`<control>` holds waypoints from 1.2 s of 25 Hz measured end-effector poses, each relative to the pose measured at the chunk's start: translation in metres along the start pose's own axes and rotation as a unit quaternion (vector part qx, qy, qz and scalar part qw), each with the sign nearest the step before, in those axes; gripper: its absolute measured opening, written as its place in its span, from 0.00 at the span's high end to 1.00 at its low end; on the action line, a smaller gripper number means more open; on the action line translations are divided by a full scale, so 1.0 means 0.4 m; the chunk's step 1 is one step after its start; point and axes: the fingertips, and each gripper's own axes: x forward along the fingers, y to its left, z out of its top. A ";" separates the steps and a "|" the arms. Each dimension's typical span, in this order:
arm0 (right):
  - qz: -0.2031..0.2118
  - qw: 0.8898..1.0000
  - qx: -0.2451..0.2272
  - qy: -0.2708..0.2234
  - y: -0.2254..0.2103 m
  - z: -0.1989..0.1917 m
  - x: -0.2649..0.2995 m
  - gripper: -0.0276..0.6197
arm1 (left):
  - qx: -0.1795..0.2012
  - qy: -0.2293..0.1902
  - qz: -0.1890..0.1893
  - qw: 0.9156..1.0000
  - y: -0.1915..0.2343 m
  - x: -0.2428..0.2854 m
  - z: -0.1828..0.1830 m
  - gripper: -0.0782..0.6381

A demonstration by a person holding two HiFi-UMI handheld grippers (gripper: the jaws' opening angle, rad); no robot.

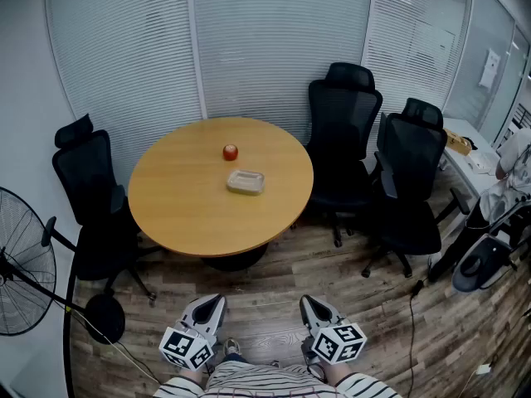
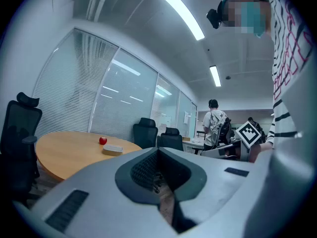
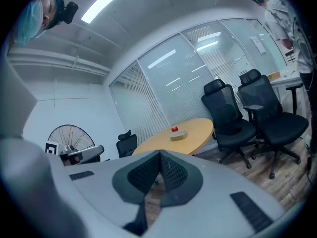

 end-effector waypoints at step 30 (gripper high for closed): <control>0.009 1.000 0.021 -0.008 -0.067 0.047 0.193 0.58 | -0.002 0.025 0.013 1.000 0.160 0.166 -0.015 0.58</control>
